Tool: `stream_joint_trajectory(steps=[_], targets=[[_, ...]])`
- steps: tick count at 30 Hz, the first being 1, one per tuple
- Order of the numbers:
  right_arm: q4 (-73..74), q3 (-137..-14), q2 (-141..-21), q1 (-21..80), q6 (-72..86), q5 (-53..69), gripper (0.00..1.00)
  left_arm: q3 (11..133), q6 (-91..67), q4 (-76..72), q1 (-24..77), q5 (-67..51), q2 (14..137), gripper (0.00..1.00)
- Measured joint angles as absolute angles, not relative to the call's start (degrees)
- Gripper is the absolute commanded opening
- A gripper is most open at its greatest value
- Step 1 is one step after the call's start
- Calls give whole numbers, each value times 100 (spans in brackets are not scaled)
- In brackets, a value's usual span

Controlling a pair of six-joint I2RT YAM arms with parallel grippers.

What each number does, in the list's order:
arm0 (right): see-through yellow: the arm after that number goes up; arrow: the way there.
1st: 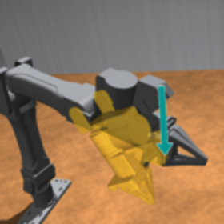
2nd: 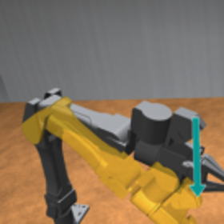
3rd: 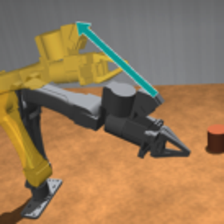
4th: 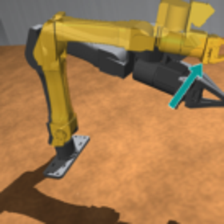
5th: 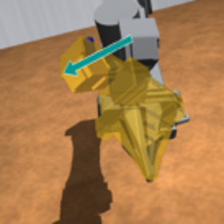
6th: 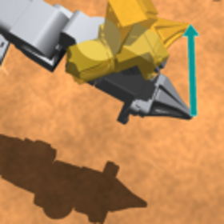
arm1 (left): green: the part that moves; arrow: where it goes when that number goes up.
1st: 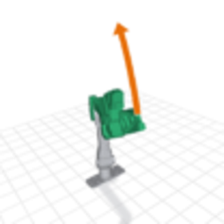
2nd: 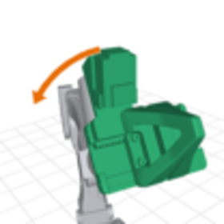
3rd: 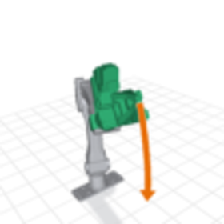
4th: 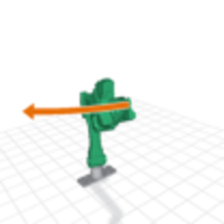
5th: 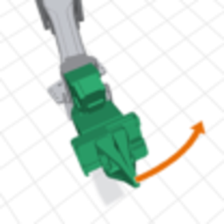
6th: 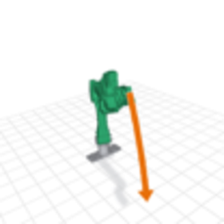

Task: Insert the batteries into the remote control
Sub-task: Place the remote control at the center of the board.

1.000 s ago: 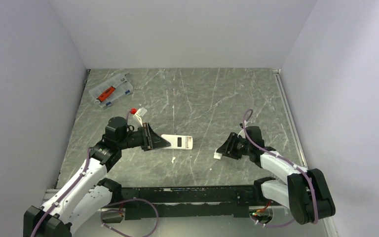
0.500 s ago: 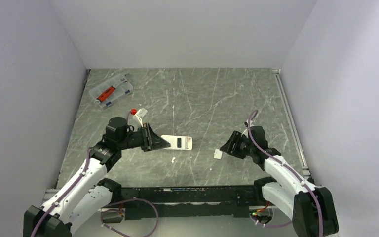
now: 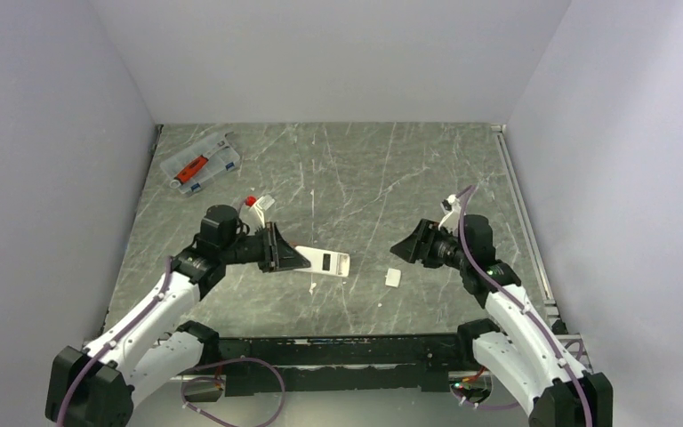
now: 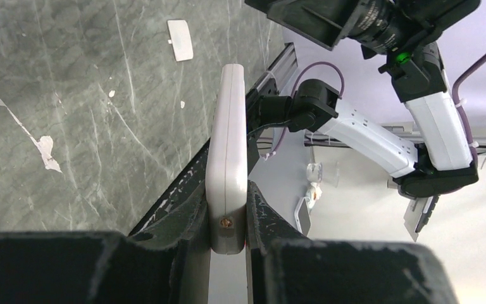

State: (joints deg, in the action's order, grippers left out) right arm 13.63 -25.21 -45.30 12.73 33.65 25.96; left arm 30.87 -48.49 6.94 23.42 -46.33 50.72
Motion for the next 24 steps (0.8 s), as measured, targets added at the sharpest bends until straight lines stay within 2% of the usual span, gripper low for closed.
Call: stream_joint_trajectory(steps=[5,9,14,18,24], targets=[[1350,-2744,-4287,1315,3048,3111,71,3280,-4737,701,2342,-4945,5413,0],[1299,-2908,-4106,1455,2864,3441,78,3476,-4609,775,2342,-5201,5592,0],[947,-2921,-3924,2014,2792,3859,85,3551,-4512,847,2342,-5441,5719,0],[913,-3094,-3953,2711,2576,3819,99,3551,-4482,862,2342,-5551,5736,0],[902,-3361,-4084,3238,2329,3577,100,3551,-4486,847,2342,-5601,5732,0]])
